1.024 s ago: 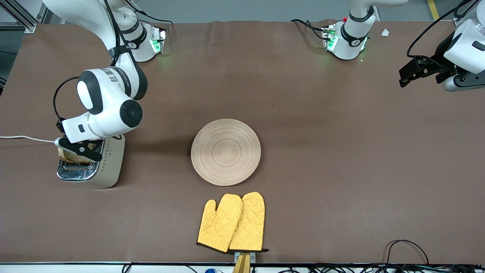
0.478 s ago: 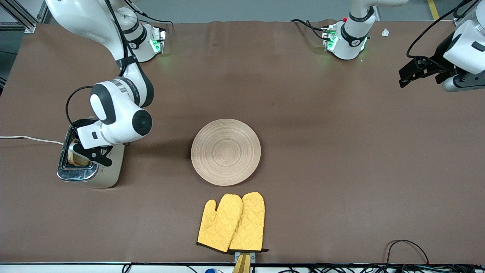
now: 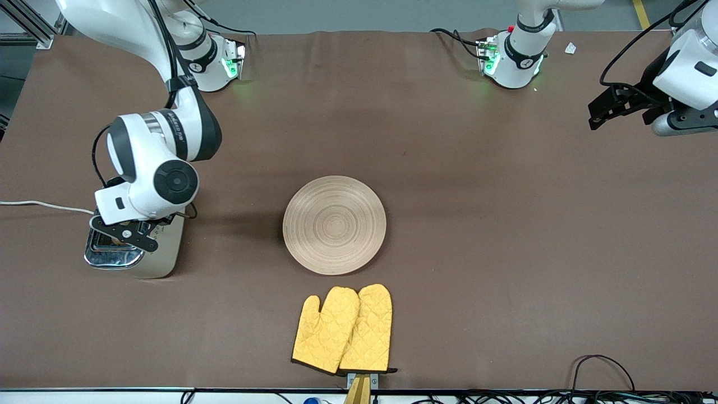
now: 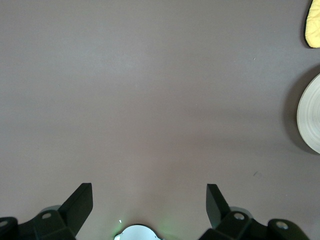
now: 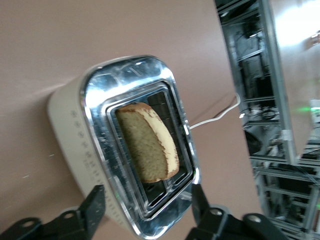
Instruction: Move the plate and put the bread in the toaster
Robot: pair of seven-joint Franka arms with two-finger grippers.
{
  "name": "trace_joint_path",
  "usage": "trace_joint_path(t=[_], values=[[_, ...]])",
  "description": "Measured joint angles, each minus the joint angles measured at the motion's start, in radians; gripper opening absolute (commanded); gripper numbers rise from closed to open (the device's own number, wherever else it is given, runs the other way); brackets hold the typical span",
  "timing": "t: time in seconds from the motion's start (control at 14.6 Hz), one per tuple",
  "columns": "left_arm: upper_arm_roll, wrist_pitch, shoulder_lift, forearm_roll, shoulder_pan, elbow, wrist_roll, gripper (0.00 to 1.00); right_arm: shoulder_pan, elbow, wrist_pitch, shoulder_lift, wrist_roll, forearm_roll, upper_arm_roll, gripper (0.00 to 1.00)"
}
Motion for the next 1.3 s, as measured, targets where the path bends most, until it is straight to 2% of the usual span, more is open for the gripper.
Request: trace_joint_path(t=[0.34,0.55,0.75,1.02,1.3], values=[[0.0,0.0,0.0,0.0,-0.003,0.003,0.0,1.0,-0.039,0.071,-0.006,-0.065,-0.065,0.133,-0.002,1.0],[-0.001,0.0,0.0,0.0,-0.005,0.006,0.0,1.0,-0.071,0.126,-0.058,-0.117,-0.164,0.2,-0.003,1.0],[0.0,0.0,0.0,0.0,-0.004,0.007,0.0,1.0,-0.162,0.174,-0.078,-0.165,-0.338,0.308,-0.005,1.0],[0.001,0.0,0.0,0.0,-0.003,0.008,0.0,1.0,-0.289,0.183,-0.108,-0.233,-0.556,0.45,-0.007,1.0],[0.0,0.0,0.0,0.0,-0.006,0.009,0.001,1.0,-0.346,0.183,-0.17,-0.302,-0.663,0.526,-0.007,1.0]])
